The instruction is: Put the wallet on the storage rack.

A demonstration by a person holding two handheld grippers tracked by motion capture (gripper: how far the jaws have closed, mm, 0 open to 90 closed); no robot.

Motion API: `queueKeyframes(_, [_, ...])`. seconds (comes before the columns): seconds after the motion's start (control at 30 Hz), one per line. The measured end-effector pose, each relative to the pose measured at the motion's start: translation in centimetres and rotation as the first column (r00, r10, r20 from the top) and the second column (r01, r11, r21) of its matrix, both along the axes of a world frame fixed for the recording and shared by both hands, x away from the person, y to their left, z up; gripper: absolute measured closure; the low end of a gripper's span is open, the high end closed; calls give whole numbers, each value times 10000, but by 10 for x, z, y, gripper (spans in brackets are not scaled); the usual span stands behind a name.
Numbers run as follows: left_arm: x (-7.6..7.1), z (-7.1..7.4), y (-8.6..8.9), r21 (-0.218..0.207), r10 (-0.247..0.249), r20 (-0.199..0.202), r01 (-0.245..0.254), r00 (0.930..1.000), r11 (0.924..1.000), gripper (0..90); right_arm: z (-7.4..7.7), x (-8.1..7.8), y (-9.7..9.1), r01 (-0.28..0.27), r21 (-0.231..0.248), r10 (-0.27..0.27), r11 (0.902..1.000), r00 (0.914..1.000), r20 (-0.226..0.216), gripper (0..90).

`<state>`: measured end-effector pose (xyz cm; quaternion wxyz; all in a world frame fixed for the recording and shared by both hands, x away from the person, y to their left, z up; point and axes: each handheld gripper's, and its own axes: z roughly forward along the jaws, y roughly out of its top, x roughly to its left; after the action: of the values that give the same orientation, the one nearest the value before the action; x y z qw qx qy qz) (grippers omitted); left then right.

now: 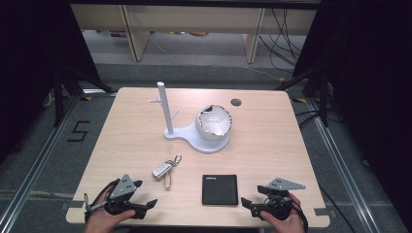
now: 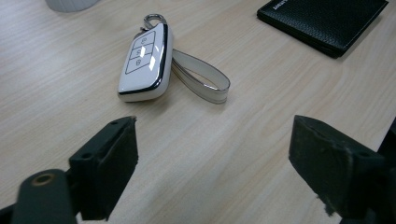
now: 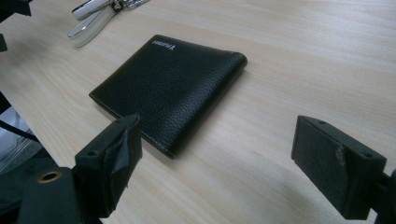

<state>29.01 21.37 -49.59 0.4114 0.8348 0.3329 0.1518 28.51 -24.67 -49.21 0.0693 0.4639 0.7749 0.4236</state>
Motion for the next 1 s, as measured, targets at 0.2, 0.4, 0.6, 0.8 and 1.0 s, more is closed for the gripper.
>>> queueKeyframes(0.2, [-1,-3,-4,132,-161,15,160,9999,9998,148,-1,2,-1,-260,-100,262,9996,9995,204,175])
queueKeyframes(0.4, [-2,-3,-8,419,-364,201,356,9991,9985,151,-1,2,0,-255,-147,258,9996,9994,216,176])
queueKeyframes(0.6, [-3,-2,-12,400,-545,126,540,9984,9977,151,0,2,0,-296,122,293,9995,9993,213,175])
queueKeyframes(0.8, [-3,1,-36,99,-1286,164,1285,9916,9917,148,-1,4,-1,-193,583,200,9981,9997,-119,179])
queueKeyframes(1.0, [9,5,-72,6,-2095,135,2095,9777,9778,148,1,5,0,-83,829,103,9965,9997,-240,173])
